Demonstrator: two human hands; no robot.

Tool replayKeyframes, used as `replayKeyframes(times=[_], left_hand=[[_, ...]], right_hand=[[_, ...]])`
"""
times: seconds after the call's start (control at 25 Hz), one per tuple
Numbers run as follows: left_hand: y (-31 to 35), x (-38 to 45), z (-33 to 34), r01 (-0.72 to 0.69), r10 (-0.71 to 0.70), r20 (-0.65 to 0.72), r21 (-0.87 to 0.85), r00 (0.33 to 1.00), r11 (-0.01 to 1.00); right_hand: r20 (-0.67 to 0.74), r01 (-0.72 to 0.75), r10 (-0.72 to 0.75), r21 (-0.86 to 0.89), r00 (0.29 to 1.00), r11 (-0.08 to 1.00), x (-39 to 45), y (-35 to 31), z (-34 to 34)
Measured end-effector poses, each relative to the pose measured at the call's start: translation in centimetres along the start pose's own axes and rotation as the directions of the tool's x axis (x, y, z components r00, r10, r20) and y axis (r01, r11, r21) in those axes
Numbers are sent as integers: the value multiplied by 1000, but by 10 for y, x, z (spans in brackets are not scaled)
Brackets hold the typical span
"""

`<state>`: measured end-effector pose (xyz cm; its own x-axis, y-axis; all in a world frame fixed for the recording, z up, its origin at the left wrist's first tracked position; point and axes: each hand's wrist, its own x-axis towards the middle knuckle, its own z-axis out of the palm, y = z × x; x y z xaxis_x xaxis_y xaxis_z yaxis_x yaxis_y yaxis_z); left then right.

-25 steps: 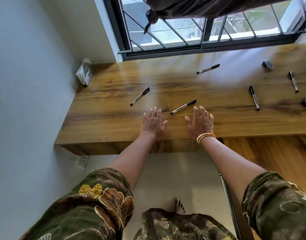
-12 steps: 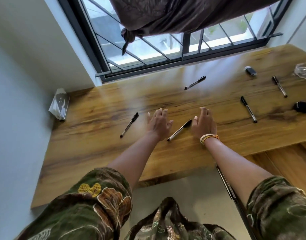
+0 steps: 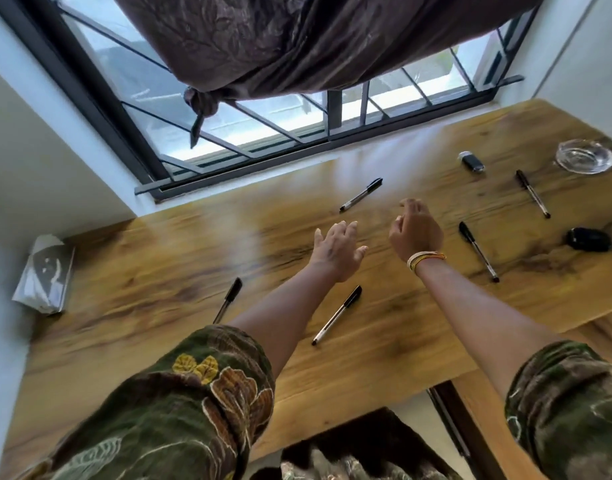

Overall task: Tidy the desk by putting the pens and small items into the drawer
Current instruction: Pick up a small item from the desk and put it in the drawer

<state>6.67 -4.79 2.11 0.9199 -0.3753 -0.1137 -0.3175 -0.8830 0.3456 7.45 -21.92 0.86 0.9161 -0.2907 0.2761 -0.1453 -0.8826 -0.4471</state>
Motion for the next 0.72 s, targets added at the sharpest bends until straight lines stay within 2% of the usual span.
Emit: replayKeyframes(times=[0.08,0.16,0.24,0.36,0.56,0.72], left_hand=[[14,29,4,42,-40,55,-24,998,999],[29,59,10,87,-84,176,-11,981,996],[43,82,17,127,-132,310,36,941,991],[55,100,27,200,-212,466,76,859,977],[60,116,30,224,-307,552,214,775,951],[66,119,26,217,-344,571,280,746,935]], right_hand=[[-26,0,-1,-39,1000,999,33,16,0],[-40,-41,36,-132,999,990,69,35,3],[-61,-130,119,-222,991,966,100,56,8],[-98,-256,239,-247,966,934,137,84,16],[-2,-412,420,-194,908,890,188,111,34],[31,-398,419,-257,907,881,204,121,33]])
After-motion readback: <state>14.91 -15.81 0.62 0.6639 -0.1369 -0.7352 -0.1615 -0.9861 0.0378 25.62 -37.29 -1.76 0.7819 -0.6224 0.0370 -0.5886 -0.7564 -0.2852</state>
